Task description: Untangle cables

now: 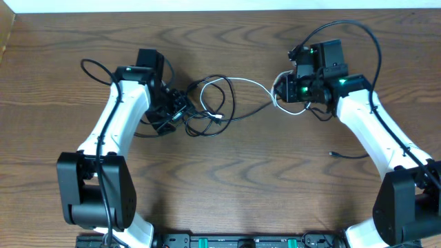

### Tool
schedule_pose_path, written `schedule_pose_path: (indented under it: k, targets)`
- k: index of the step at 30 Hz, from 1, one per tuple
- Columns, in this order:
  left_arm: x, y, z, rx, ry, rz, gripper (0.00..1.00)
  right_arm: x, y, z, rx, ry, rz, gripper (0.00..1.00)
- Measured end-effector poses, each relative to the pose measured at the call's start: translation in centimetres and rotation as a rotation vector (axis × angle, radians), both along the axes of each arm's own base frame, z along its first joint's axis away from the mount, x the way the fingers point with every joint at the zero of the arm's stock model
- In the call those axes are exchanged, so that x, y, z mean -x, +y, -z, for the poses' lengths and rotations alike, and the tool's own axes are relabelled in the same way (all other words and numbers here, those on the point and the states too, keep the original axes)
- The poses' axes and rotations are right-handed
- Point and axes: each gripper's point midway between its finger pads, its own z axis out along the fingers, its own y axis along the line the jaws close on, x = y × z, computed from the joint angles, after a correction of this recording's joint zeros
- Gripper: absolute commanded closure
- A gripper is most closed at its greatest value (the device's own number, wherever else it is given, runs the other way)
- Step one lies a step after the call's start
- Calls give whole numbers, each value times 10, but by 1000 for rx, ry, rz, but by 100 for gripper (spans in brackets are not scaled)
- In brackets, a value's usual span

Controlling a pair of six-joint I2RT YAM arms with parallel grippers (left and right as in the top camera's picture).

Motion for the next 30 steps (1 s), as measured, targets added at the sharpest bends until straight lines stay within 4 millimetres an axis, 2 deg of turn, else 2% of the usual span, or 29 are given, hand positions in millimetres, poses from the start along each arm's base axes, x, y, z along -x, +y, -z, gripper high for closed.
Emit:
schedule_pose_path:
  k: [3,6,8,11,14,18,25,30]
  targets:
    - [-4,-10,0,2,-24,8,27,0,3,4,-3,-8,-4,41]
    - [-7,-17,3,-3,-36,1,27,-1,4,4,-20,-2,20,33]
    - [-4,-19,9,-7,-28,-13,28,-2,4,4,-35,7,43,27]
    - [-2,-19,19,-11,-20,-32,32,-1,5,3,-53,23,63,12]
    - [0,-18,32,-13,-26,-43,33,1,11,3,-55,24,48,4]
    - [-9,-19,39,-5,-65,-55,34,5,26,1,-51,0,-7,1]
    - [-30,-23,35,18,-147,-86,42,11,62,-8,-48,-91,-144,1]
    - [-32,-18,36,-10,-151,-102,43,7,76,-18,-62,-159,-184,1]
